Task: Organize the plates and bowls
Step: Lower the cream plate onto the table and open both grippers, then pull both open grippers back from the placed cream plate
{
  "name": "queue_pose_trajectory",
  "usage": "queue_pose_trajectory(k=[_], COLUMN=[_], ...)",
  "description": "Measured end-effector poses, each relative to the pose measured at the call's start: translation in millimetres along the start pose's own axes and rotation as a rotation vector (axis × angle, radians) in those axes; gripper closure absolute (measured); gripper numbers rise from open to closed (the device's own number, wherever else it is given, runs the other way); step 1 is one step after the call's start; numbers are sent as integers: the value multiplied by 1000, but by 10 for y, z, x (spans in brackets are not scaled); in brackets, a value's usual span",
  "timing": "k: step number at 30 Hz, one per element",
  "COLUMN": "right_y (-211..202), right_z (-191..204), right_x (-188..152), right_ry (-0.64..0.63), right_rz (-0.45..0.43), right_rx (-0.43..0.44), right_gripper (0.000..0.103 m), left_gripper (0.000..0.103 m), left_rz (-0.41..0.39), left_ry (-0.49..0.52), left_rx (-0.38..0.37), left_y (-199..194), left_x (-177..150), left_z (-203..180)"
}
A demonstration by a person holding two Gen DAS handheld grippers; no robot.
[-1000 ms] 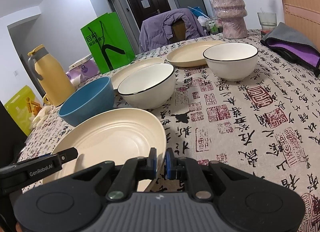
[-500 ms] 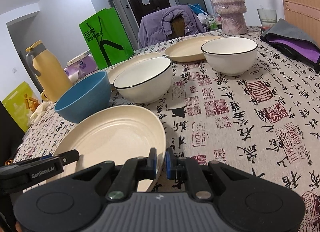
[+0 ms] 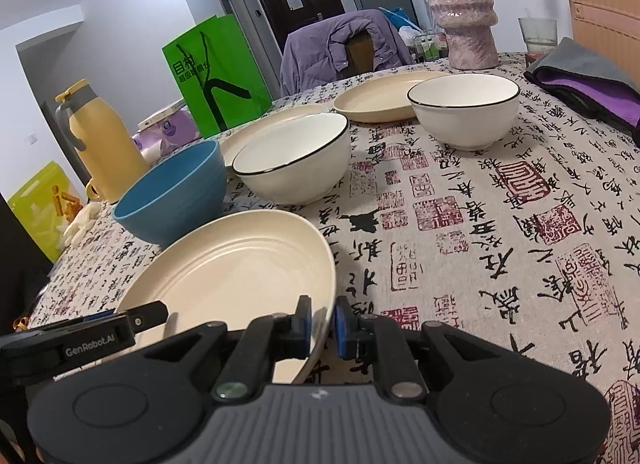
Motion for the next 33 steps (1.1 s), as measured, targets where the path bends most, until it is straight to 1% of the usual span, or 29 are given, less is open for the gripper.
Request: queue_pose_trajectory(k=[1,2,3,5,6,8,9,10,11,12,13,14,15,17,20,25,33], right_y=[-12,-27,-40,-68,-80,-96,-102,-110,-119,-129,-134,-136,-140,-147,-154,-173,-221], right_z=[6,14,25,57,74,100,111,122,130,135,139,139,133,139,151,167,174], right_x=[7,16,25,40,48,60,63,68,74,80,86,91,93,93,88,87,102], right_ry=[2,1,-4,-16,-22,-30,-34,-39,-43,-45,-47,-49,-51,-55,-60,-65,-70], right_rz=[-5,-11,-17,-28,-33,-39,-43,-46,-51,-54,-56,-58,-60,-61,-61,-66,-72], right_rx=[6,13,16,25,31,41,42,43,44,45,44,40,36,35,33,31,27], right_gripper=[81,71,66,50,48,36,31,22,14,12,10,4,0,0,0,0,0], left_gripper=[45,39,34,30,27,20,17,15,10,2,0,0,0,0,0,0,0], left_rz=[-2,-5,-8,-15,-19,-30,-39,-46,-54,-65,-79,-96,-111,-128,-129,-148,-143], left_ry=[-2,-3,-3,2,4,7,8,8,9,8,4,2,1,-1,-18,-19,-37], left_rx=[2,4,5,5,4,-1,-4,-5,-8,-12,-15,-13,-11,-20,-34,-22,-27], left_y=[-3,-8,-16,-38,-47,-77,-98,-113,-130,-151,-173,-198,-220,-259,-285,-314,-330], left_x=[5,10,12,16,19,27,32,38,45,54,68,83,94,102,109,113,93], left_z=[14,25,36,53,60,75,83,87,93,101,110,123,132,138,161,197,266])
Point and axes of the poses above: each gripper's, at about its wrist camera, not at the fingertips, and y roughly the way its jaws point, z to its left, x to its top, the point moved 9 cm from there along y, roughly the way its jaws point, and after that the axes turned 5 degrees about x, right-handed, at the moved point
